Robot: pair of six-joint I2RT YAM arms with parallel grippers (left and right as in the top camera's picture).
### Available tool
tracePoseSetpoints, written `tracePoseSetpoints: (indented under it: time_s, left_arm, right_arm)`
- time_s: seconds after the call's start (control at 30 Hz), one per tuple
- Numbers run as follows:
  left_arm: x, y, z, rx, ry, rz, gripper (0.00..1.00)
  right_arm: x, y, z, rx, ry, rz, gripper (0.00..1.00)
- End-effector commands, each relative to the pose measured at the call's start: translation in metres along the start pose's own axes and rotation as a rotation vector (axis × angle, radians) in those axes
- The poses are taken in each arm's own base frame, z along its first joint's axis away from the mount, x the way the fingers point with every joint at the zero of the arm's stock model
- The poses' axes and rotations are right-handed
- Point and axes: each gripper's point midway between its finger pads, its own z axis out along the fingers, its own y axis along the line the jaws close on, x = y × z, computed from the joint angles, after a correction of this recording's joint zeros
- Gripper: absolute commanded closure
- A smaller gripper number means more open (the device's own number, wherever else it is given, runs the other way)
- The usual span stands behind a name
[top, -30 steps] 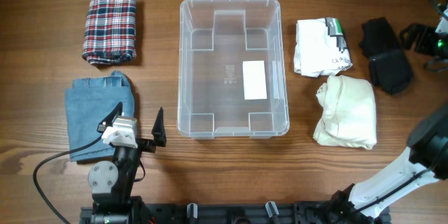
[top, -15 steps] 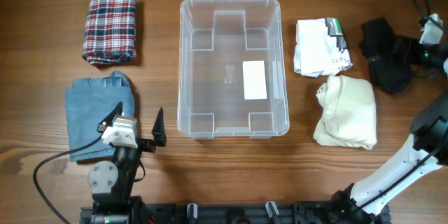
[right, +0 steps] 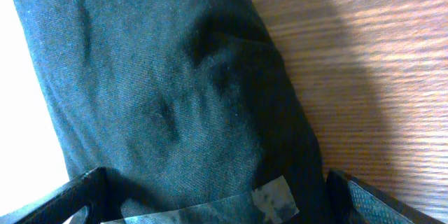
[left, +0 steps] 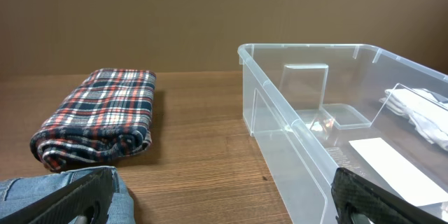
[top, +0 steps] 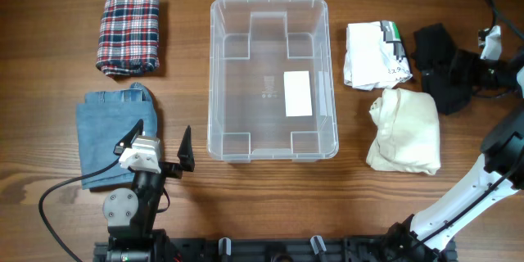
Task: Pack container
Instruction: 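Close the right gripper on the black garment's edge and lift it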
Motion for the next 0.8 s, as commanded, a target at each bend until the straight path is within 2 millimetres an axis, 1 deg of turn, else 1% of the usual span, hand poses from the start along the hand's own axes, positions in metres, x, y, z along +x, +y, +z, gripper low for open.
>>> tracePoseSetpoints:
  time_s: [0.0,0.1,0.17,0.27,0.3,0.33,0.37,0.5,0.57,0.63,0.67,0.77]
  left_arm:
    - [0.003,0.003,0.000,-0.012,0.007,0.011,0.00]
    - [0.003,0.003,0.000,-0.012,0.007,0.011,0.00]
    - [0.003,0.003,0.000,-0.012,0.007,0.011,0.00]
    - [0.003,0.003,0.000,-0.012,0.007,0.011,0.00]
    - [0.003,0.003,0.000,-0.012,0.007,0.011,0.00]
    - [0.003,0.003,0.000,-0.012,0.007,0.011,0.00]
    - [0.003,0.003,0.000,-0.012,0.007,0.011,0.00]
    - [0.003,0.003,0.000,-0.012,0.007,0.011,0.00]
    - [0.003,0.003,0.000,-0.012,0.007,0.011,0.00]
    - [0.003,0.003,0.000,-0.012,0.007,0.011,0.00]
    - [0.003,0.003,0.000,-0.012,0.007,0.011,0.00]
    - [0.003,0.003,0.000,-0.012,0.007,0.011,0.00]
  right_arm:
    - [0.012,0.015,0.010,-0.114,0.027,0.040,0.00]
    - [0.018,0.017,0.011,-0.125,0.049,0.062,0.01]
    - [0.019,0.017,0.011,-0.127,0.054,0.067,0.06]
    - [0.019,0.017,0.011,-0.127,0.054,0.069,0.28]
    - [0.020,0.017,0.011,-0.127,0.054,0.070,0.31]
    - [0.020,0.017,0.011,-0.127,0.054,0.070,0.31]
    - [0.019,0.017,0.011,-0.127,0.054,0.070,0.33]
    - [0.019,0.017,0.011,-0.127,0.052,0.069,0.48]
    - [0.016,0.018,0.011,-0.134,0.040,0.094,0.52]
    - [0.009,0.021,0.011,-0.159,0.014,0.127,0.56]
    - [0.006,0.024,0.010,-0.179,0.000,0.130,0.60]
    - [-0.001,0.036,0.008,-0.251,-0.037,0.128,0.67]
